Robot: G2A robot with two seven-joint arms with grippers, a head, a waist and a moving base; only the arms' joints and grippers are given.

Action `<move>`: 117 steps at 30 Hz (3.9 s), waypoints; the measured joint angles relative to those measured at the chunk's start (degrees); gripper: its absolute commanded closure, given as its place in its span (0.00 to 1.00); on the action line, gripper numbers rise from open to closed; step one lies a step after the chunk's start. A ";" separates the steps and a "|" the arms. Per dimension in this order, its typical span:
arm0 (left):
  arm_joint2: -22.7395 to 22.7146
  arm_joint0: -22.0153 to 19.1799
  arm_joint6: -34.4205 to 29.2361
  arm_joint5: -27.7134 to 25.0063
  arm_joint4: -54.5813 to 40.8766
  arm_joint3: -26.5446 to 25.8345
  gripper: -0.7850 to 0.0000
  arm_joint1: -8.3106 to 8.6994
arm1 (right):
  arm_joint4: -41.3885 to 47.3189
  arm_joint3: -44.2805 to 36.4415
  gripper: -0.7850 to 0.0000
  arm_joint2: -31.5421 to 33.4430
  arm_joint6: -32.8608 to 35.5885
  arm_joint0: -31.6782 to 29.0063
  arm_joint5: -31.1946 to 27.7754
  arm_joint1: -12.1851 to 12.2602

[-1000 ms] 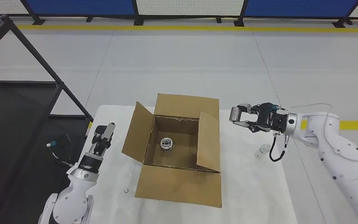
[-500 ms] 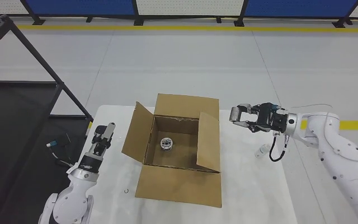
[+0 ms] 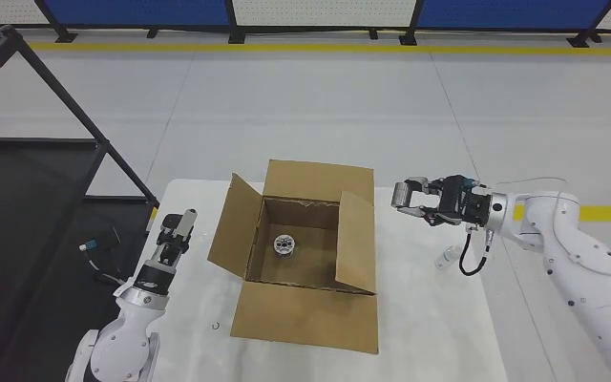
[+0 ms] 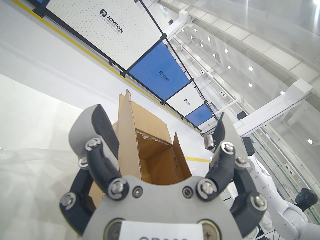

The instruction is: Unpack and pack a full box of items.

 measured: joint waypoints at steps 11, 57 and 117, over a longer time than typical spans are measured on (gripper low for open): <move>-0.47 -6.68 -6.58 -0.69 -2.75 4.22 0.00 0.53 | 7.42 -6.81 1.00 0.63 9.48 0.98 9.01 -1.42; -4.63 -25.48 -28.92 -8.62 -8.67 27.26 0.00 3.13 | 44.82 0.45 1.00 -22.83 47.13 21.48 16.54 -16.60; -4.63 -25.48 -28.92 -8.62 -8.67 27.26 0.00 3.13 | 41.45 27.89 1.00 -41.78 65.74 20.09 22.26 -39.91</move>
